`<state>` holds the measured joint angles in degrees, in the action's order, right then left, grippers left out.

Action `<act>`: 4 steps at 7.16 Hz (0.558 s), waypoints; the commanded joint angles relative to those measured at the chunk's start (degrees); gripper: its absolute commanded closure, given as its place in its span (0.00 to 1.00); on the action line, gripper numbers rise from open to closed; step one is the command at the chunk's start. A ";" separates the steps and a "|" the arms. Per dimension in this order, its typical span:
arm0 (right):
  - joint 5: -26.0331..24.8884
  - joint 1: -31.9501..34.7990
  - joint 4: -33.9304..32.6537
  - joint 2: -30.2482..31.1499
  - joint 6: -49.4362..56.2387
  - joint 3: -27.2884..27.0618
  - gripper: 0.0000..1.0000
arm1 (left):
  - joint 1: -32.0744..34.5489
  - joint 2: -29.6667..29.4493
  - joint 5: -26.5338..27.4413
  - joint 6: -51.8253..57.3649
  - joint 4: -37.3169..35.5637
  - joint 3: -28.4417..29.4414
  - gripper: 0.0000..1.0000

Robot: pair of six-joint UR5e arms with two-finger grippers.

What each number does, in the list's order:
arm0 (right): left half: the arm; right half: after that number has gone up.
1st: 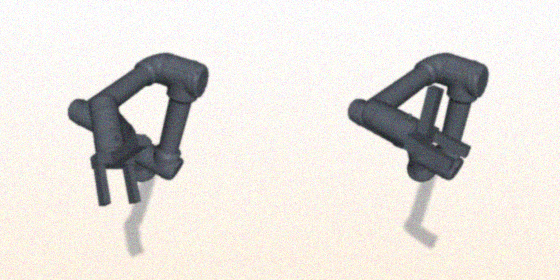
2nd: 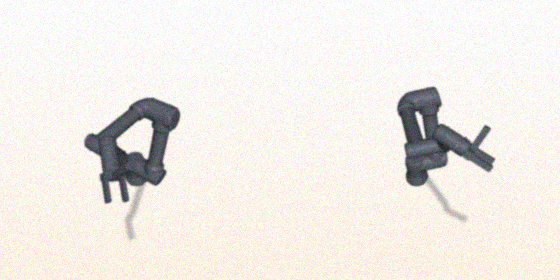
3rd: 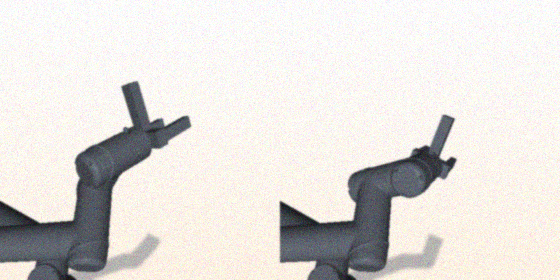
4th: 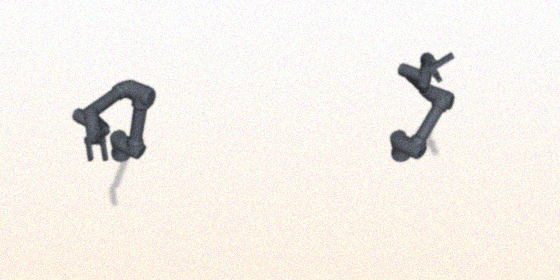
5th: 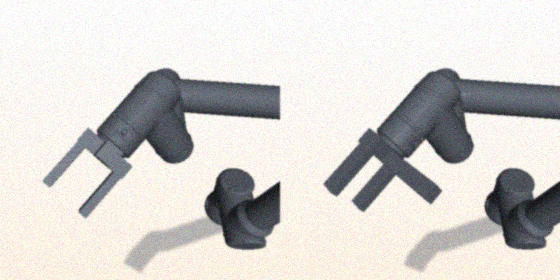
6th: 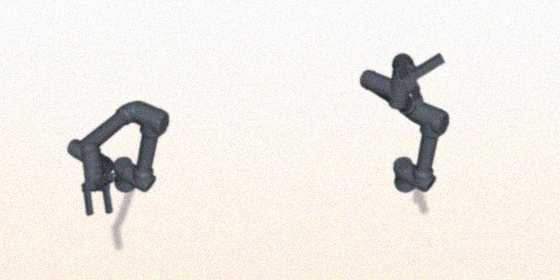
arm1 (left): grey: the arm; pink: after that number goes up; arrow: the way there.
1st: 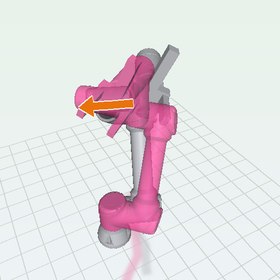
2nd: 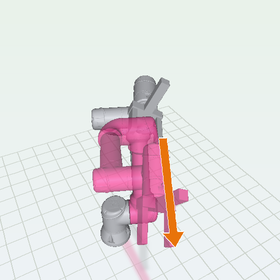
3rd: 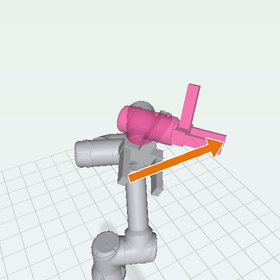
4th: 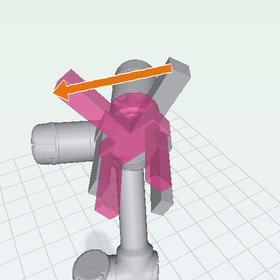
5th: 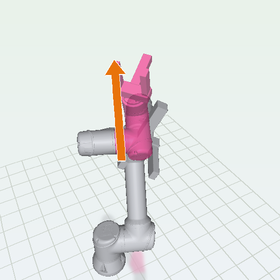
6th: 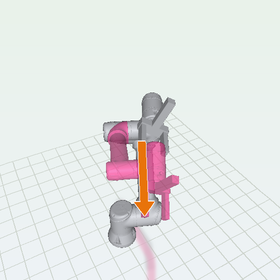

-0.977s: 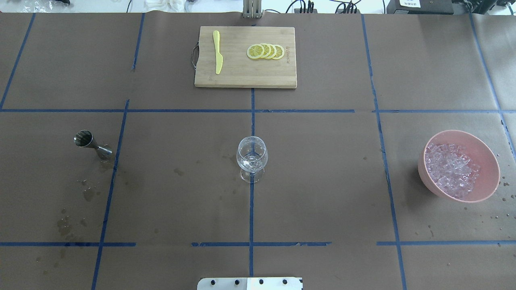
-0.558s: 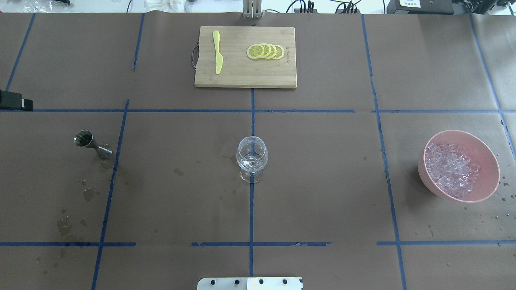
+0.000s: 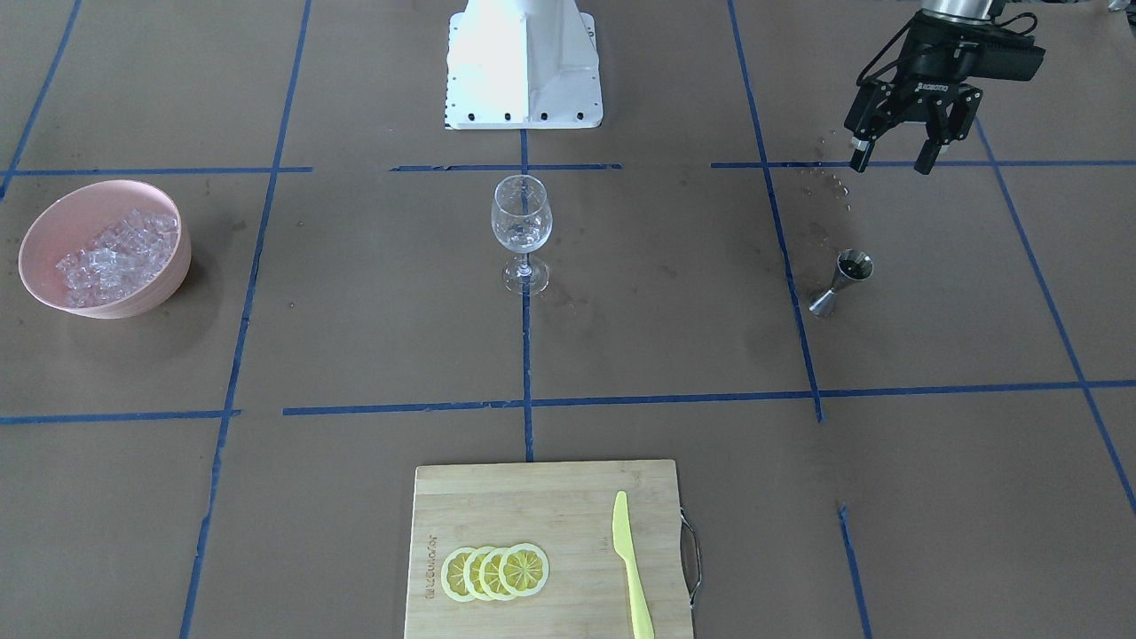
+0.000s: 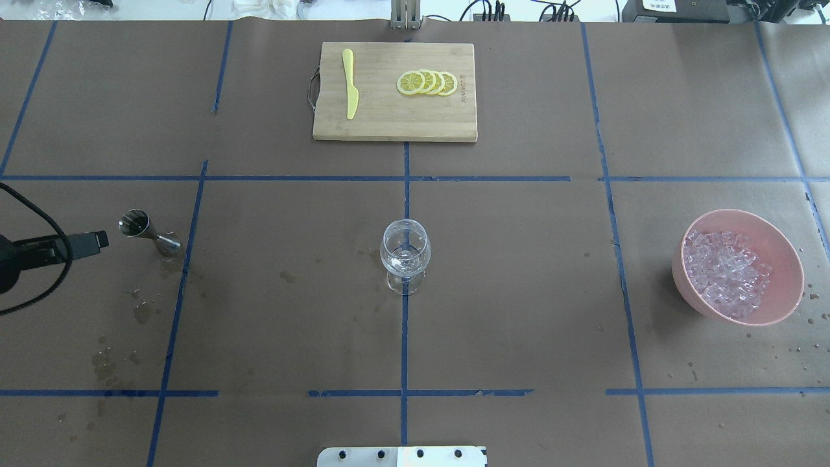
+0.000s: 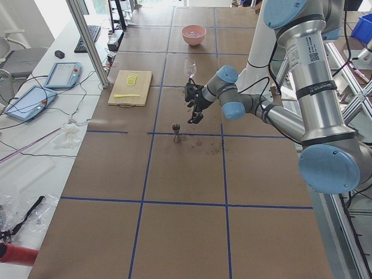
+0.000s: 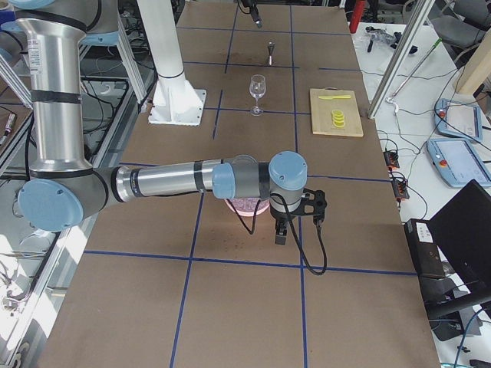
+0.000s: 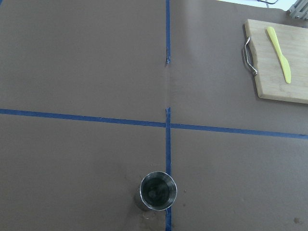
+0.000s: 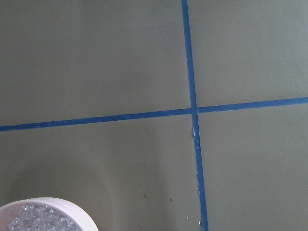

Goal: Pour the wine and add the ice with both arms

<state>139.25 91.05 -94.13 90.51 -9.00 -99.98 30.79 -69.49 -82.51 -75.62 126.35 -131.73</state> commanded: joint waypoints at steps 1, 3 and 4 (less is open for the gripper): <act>0.23 -0.09 0.00 -0.24 -0.22 -0.21 0.00 | -14.29 1.28 17.93 -8.19 -0.14 0.68 0.00; 0.58 -0.09 -0.09 -0.69 -0.22 -0.56 0.00 | -20.92 1.02 32.25 -10.15 -0.14 4.53 0.00; 2.15 -0.09 0.00 -0.69 -0.31 -0.82 0.00 | -22.25 0.41 37.37 -10.68 -0.14 8.64 0.00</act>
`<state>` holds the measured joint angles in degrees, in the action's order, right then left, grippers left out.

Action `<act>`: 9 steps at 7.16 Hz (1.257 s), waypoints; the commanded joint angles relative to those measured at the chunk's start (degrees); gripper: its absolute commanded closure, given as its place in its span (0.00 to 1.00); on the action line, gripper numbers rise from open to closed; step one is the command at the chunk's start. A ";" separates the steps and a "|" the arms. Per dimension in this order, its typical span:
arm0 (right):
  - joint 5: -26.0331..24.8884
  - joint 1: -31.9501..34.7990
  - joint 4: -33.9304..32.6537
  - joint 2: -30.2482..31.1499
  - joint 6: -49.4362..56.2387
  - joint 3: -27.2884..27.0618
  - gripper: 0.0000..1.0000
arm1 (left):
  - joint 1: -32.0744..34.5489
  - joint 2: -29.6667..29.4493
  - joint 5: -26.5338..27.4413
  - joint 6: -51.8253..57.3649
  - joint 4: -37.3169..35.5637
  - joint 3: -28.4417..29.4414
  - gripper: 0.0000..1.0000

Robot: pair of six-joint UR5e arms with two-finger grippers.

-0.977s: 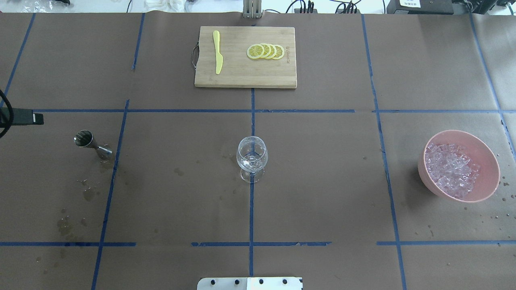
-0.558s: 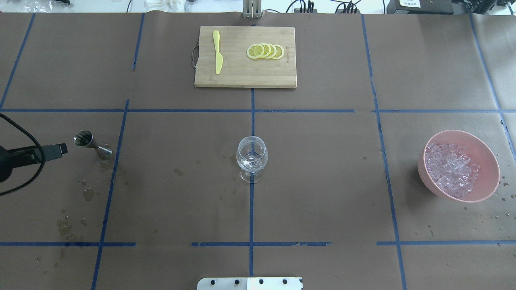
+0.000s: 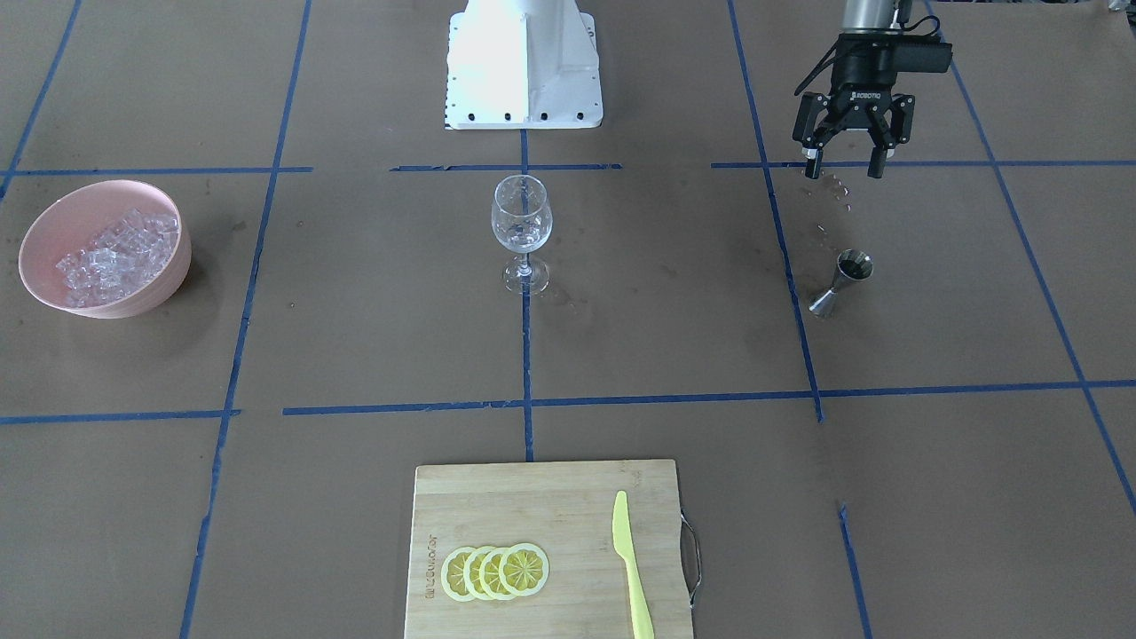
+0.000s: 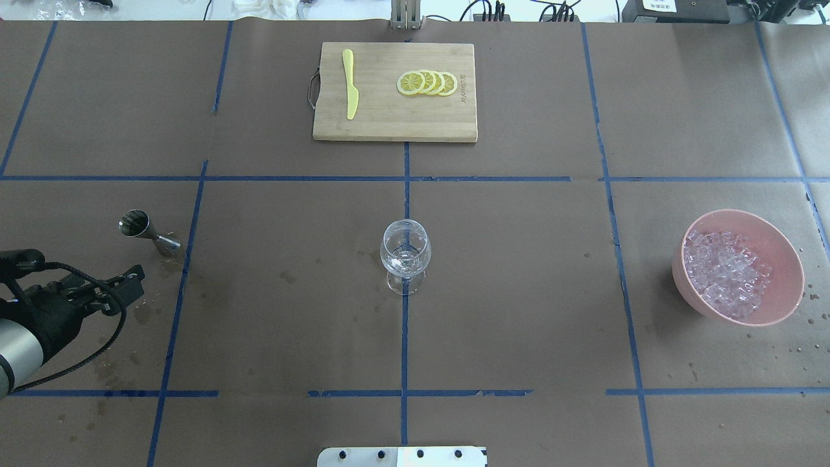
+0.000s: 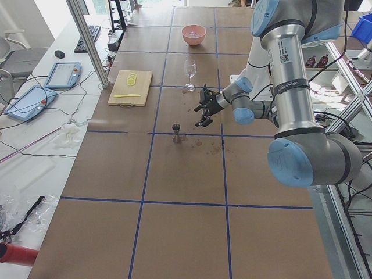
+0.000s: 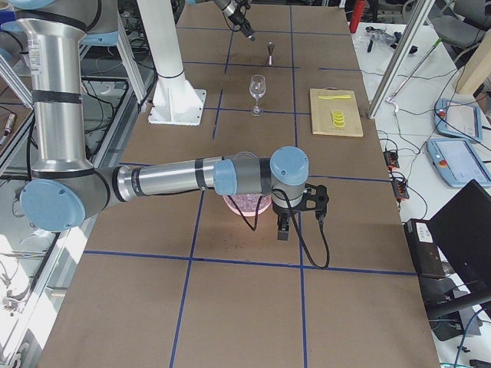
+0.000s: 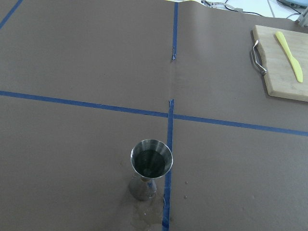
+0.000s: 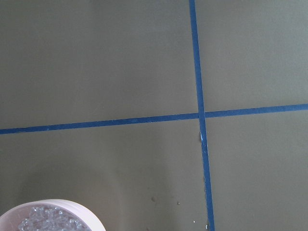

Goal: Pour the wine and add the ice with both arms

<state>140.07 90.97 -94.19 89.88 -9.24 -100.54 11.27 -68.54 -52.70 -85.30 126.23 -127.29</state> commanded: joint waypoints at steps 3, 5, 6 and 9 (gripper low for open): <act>2.22 0.00 0.06 -0.06 -1.99 -1.67 0.00 | -3.71 -10.17 18.14 -1.09 0.15 17.22 0.00; 2.13 -0.09 0.06 -0.06 -2.18 -1.94 0.00 | -3.62 -11.78 21.32 -1.96 0.33 20.06 0.00; 2.22 -0.09 0.06 -0.15 -2.27 -2.11 0.00 | -3.62 -14.57 21.41 -2.84 0.51 23.64 0.00; 2.13 -0.44 0.06 -0.15 -2.27 -2.90 0.00 | -3.01 -16.01 23.35 -3.38 0.51 25.78 0.00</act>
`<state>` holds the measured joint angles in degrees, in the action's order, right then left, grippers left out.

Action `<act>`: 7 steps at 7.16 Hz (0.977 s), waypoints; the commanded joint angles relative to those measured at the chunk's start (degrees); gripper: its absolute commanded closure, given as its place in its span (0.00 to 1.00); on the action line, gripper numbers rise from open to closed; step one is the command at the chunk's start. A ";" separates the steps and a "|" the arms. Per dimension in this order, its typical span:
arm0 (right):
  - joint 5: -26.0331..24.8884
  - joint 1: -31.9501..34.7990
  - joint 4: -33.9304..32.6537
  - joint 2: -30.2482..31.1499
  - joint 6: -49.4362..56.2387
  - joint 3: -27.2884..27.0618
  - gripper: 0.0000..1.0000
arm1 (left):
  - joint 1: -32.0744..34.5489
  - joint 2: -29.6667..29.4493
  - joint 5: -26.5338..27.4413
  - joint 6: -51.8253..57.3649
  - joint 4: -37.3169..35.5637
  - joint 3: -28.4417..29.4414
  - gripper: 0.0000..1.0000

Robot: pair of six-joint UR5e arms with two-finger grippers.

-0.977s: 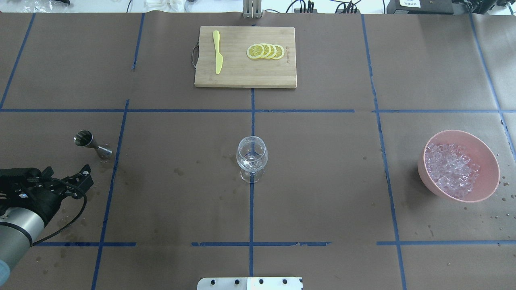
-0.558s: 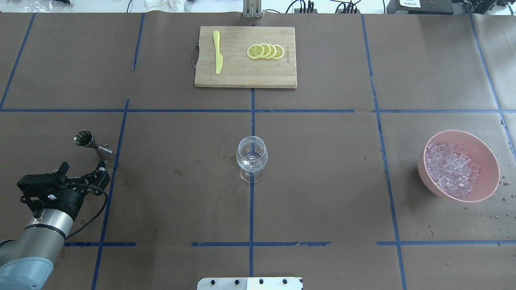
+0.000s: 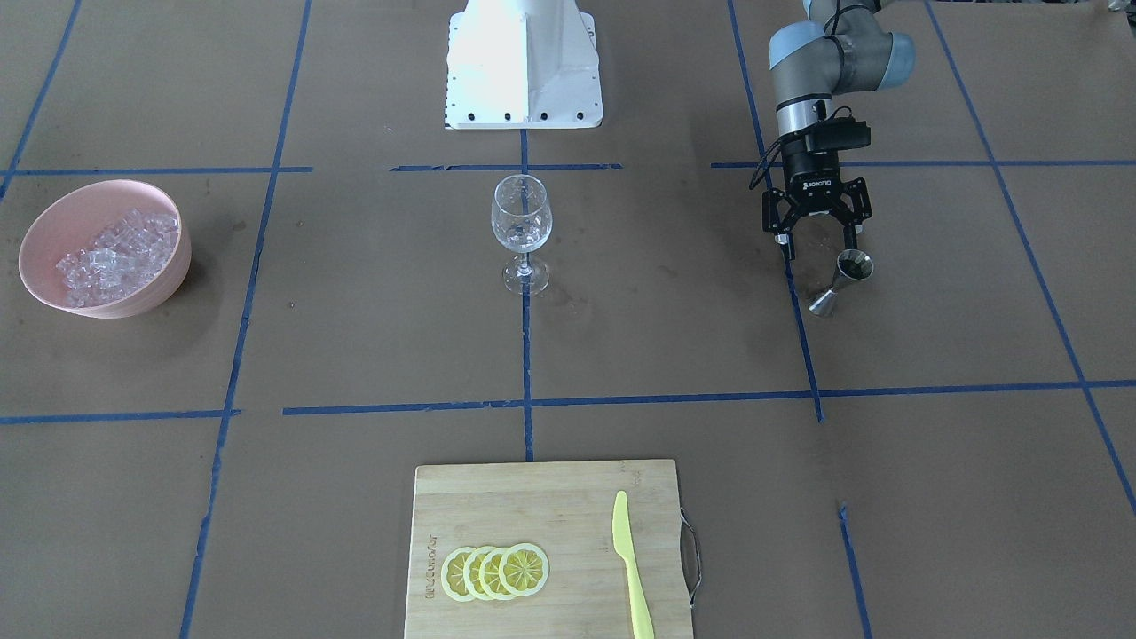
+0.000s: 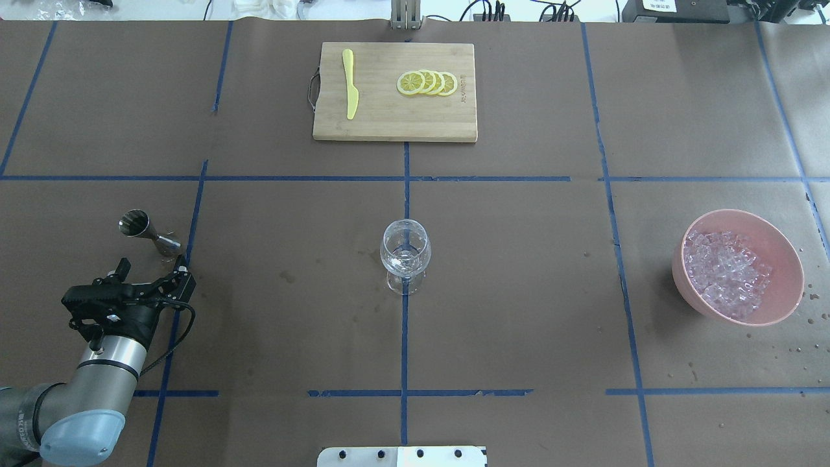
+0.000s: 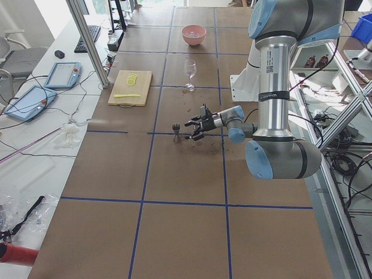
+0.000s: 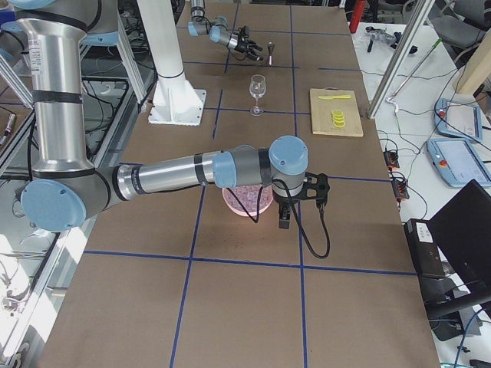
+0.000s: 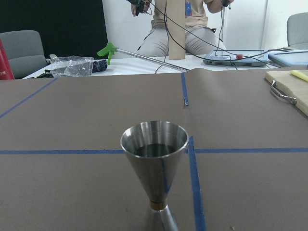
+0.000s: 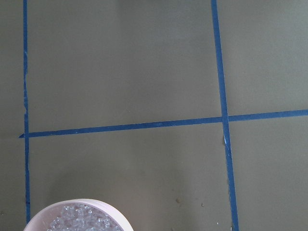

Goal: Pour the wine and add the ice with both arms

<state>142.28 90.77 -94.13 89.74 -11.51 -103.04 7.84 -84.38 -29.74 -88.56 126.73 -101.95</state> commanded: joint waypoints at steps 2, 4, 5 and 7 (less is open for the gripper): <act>0.11 -1.99 -0.09 0.08 -4.28 -3.64 0.00 | 2.34 -0.61 0.30 -0.30 0.18 0.79 0.00; -0.42 -4.54 -0.09 0.08 -9.31 -6.29 0.00 | 3.75 -3.24 0.30 -0.21 0.19 3.24 0.00; -0.42 -4.55 -0.09 0.08 -9.41 -6.56 0.00 | 4.37 -3.68 0.21 -0.12 0.27 4.38 0.00; -0.42 -5.16 -0.09 0.08 -9.59 -6.65 0.00 | 5.42 -4.30 0.12 0.14 0.19 5.18 0.02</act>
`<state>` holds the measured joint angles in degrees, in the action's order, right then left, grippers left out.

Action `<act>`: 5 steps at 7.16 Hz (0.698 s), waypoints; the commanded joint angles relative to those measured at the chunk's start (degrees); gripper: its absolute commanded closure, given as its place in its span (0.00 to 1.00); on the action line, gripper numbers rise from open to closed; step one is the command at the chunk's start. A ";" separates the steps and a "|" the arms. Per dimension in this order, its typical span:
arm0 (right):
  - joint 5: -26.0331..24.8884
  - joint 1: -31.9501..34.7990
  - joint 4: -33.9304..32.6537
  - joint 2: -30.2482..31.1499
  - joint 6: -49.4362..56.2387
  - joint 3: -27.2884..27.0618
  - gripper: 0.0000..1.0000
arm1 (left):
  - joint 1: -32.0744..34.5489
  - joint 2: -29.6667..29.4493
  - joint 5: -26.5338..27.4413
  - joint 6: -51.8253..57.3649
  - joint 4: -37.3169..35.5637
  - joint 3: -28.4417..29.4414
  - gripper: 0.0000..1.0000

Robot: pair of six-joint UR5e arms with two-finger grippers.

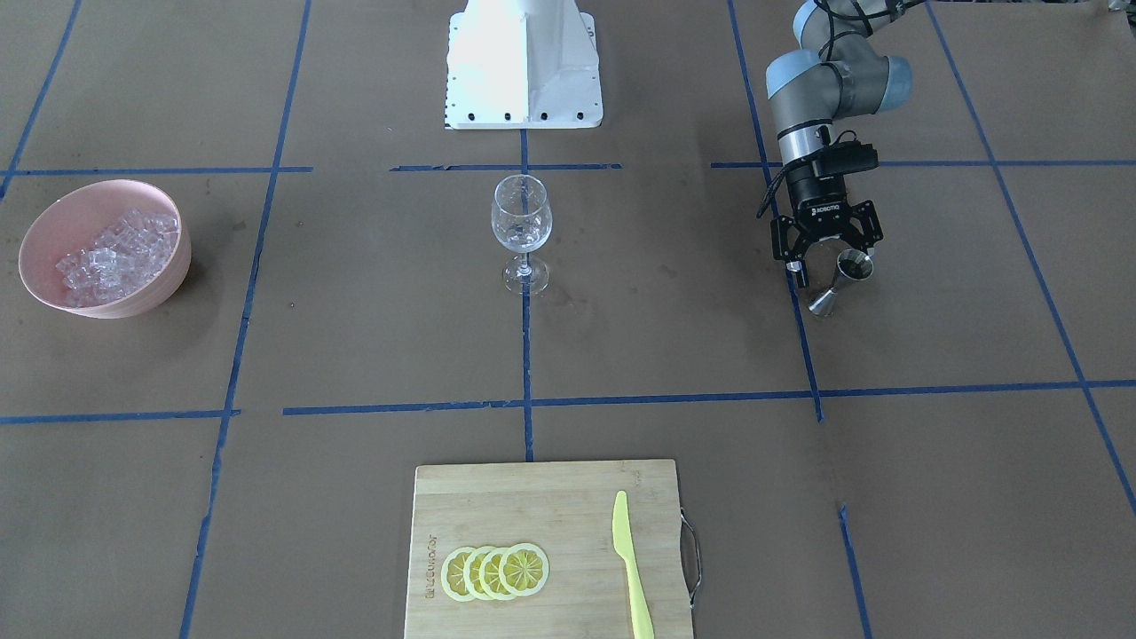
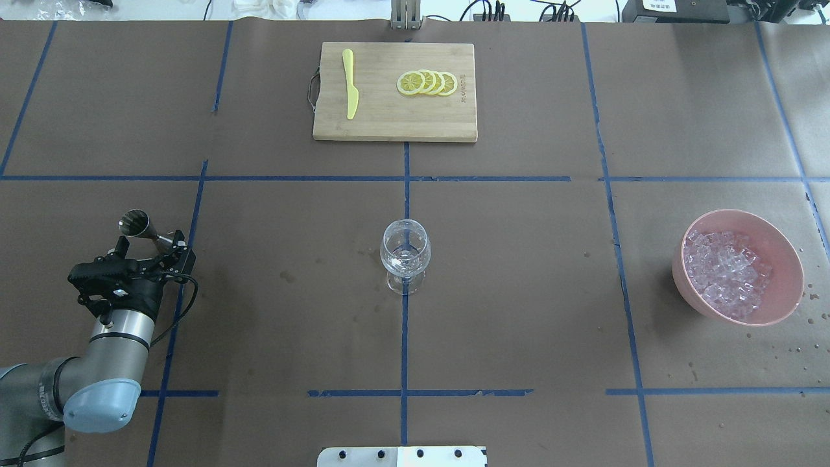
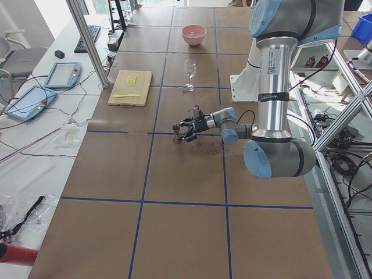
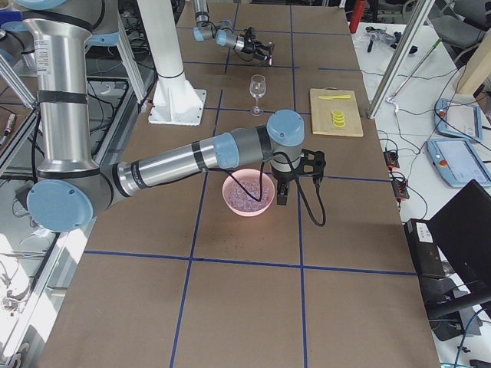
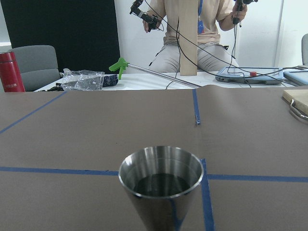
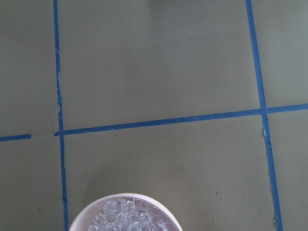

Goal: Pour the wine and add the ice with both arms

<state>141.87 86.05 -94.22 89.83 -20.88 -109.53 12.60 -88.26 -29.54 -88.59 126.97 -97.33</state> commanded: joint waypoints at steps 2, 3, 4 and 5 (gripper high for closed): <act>-0.01 -0.80 0.00 0.00 -1.00 -0.51 0.00 | 0.93 -0.77 -0.43 0.43 -0.06 0.56 0.18; -0.10 -0.80 0.00 0.00 -1.00 -0.51 0.00 | 0.93 -0.78 -0.43 0.44 -0.06 0.65 0.28; -0.10 -0.88 0.09 0.00 -1.00 -0.51 0.00 | 0.93 -0.78 -0.51 0.44 -0.06 0.65 0.33; -0.01 -0.88 0.09 0.00 -1.00 -0.51 0.00 | 1.20 -0.78 -0.51 0.44 -0.14 0.65 0.33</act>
<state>141.80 85.22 -94.16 89.82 -21.87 -110.02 13.60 -89.02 -30.02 -88.16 126.89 -96.70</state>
